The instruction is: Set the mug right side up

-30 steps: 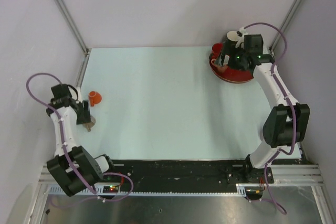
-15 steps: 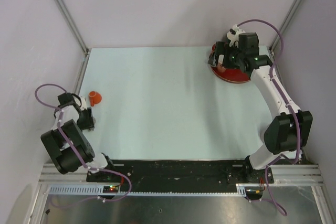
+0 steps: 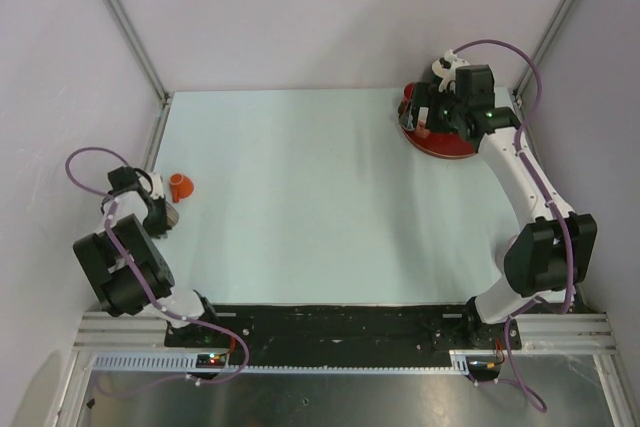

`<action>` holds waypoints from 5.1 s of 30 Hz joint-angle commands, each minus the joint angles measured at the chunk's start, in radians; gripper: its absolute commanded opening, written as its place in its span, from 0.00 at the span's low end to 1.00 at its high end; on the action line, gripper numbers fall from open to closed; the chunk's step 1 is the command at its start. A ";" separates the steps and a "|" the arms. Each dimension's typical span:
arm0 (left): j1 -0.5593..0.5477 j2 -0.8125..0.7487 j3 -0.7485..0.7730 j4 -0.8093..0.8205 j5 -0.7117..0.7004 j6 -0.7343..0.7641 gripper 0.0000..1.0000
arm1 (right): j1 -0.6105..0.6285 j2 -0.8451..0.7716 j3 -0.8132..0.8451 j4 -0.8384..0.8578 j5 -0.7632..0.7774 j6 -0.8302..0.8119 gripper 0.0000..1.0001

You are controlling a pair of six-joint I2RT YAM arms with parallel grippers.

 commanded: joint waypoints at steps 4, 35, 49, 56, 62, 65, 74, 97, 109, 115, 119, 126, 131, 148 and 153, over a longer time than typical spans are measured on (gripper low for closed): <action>-0.022 -0.086 0.085 0.023 0.104 -0.010 0.00 | 0.009 -0.077 -0.003 -0.010 0.030 -0.022 0.99; -0.751 -0.230 0.709 -0.217 0.540 -0.272 0.00 | 0.434 0.166 -0.067 1.327 -0.508 0.825 0.99; -0.813 -0.189 0.739 -0.232 0.577 -0.251 0.00 | 0.449 0.259 0.041 1.540 -0.578 1.015 0.69; -0.816 -0.182 0.719 -0.233 0.560 -0.222 0.04 | 0.437 0.261 0.068 1.523 -0.614 1.045 0.03; -0.787 -0.224 0.645 -0.268 0.406 -0.132 0.96 | 0.318 0.027 0.011 0.810 -0.522 0.453 0.00; -0.736 -0.240 0.612 -0.280 0.387 -0.113 0.99 | 0.222 -0.058 0.076 0.373 -0.473 -0.015 0.00; -0.662 -0.249 0.532 -0.283 0.282 -0.083 1.00 | -0.060 0.016 0.312 -0.525 -0.224 -1.067 0.00; -0.600 -0.073 0.572 -0.291 0.137 -0.040 1.00 | -0.133 0.594 0.549 -0.455 0.171 -1.620 0.00; -0.595 -0.016 0.601 -0.297 0.123 -0.031 1.00 | -0.114 0.692 0.582 -0.407 0.107 -1.561 0.00; -0.594 -0.017 0.597 -0.299 0.114 -0.024 1.00 | -0.115 0.693 0.592 -0.405 0.091 -1.546 0.00; -0.594 -0.018 0.588 -0.300 0.108 -0.026 1.00 | -0.116 0.682 0.582 -0.388 0.123 -1.528 0.26; -0.553 0.007 0.590 -0.299 0.052 -0.079 1.00 | -0.106 0.616 0.558 -0.335 0.205 -1.507 0.70; -0.415 0.047 0.602 -0.299 0.032 -0.131 1.00 | -0.096 0.534 0.527 -0.292 0.243 -1.482 0.96; -0.238 0.505 0.796 -0.248 -0.059 -0.099 1.00 | -0.064 0.212 0.215 -0.085 0.259 -1.196 1.00; -0.237 0.557 0.784 -0.247 -0.066 -0.071 0.97 | -0.048 0.190 0.184 -0.081 0.283 -1.200 0.99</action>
